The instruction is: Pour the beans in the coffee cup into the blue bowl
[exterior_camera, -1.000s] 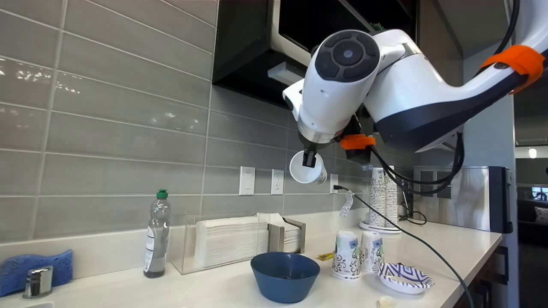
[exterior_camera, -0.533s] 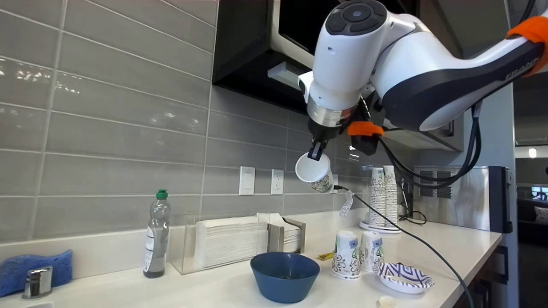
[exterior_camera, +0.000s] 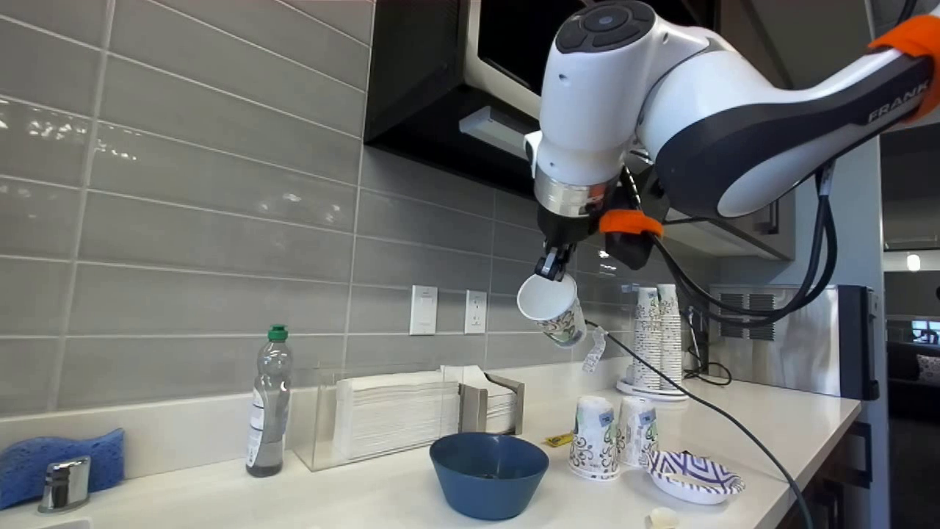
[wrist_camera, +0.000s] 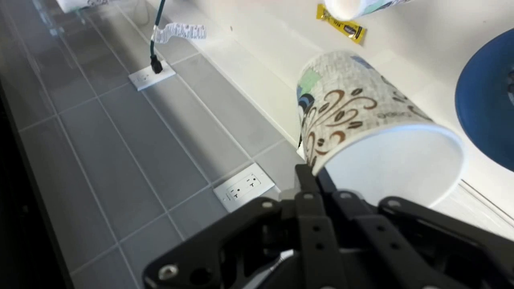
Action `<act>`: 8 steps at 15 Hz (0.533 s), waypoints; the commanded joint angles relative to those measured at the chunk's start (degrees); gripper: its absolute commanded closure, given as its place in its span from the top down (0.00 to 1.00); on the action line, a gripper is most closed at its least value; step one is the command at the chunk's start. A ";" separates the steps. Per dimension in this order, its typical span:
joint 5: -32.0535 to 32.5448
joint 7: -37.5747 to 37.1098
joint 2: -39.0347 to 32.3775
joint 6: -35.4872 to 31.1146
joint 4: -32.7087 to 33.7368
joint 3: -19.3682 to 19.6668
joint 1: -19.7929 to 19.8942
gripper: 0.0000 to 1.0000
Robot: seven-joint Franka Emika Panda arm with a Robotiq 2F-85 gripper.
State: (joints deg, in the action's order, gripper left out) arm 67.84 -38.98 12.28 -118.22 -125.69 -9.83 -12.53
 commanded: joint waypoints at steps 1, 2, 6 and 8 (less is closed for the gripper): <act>-8.96 -2.04 3.12 -0.24 -1.21 0.71 1.22 0.01; -11.24 -2.76 3.88 -0.52 -1.72 1.00 1.63 0.01; -19.16 -5.74 8.03 -0.49 -4.67 1.86 3.46 0.01; -23.19 -7.67 10.16 -1.75 -6.77 2.48 4.40 0.01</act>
State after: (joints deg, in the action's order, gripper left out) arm 50.35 -43.97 17.49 -118.22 -128.07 -7.96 -9.49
